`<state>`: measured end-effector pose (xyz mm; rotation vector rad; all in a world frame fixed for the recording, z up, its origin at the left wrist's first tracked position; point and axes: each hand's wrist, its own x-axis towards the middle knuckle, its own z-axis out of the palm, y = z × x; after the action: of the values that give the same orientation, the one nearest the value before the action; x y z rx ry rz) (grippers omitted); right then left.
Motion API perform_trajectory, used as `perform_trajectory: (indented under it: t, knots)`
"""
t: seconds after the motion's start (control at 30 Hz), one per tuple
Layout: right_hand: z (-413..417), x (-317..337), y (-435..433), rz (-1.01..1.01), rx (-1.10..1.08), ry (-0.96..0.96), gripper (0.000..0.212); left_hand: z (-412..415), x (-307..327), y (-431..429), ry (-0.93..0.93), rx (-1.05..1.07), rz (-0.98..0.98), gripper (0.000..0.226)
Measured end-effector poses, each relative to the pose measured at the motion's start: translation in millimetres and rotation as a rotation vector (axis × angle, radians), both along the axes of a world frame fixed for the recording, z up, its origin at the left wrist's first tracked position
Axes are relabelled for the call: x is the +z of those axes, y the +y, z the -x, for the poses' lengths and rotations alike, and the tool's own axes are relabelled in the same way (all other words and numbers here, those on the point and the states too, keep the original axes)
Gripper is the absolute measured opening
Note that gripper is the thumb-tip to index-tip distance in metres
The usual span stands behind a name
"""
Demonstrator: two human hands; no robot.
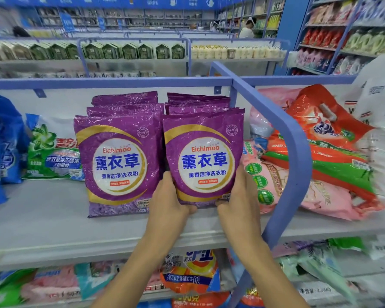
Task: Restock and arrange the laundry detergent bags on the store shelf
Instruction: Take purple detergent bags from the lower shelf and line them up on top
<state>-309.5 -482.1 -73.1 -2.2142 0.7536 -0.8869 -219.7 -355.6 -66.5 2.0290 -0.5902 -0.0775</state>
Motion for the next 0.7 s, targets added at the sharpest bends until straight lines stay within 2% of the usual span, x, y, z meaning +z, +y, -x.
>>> perform_trajectory:
  t: [0.1, 0.37, 0.53, 0.7]
  knots:
    - [2, 0, 0, 0.003, 0.021, 0.000, 0.093, 2, -3, -1, -0.043, 0.030, -0.019, 0.069]
    - [13, -3, -1, -0.068, 0.145, 0.008, 0.102, 18, -4, 12, -0.063, 0.066, 0.006, 0.061]
    - [21, -12, 4, -0.045, 0.137, -0.019, 0.091, 28, -2, 21, -0.201, 0.046, -0.099, 0.050]
    - [40, -9, 21, 0.002, 0.170, 0.052, 0.077, 41, 1, 47, -0.333, 0.009, -0.207, 0.055]
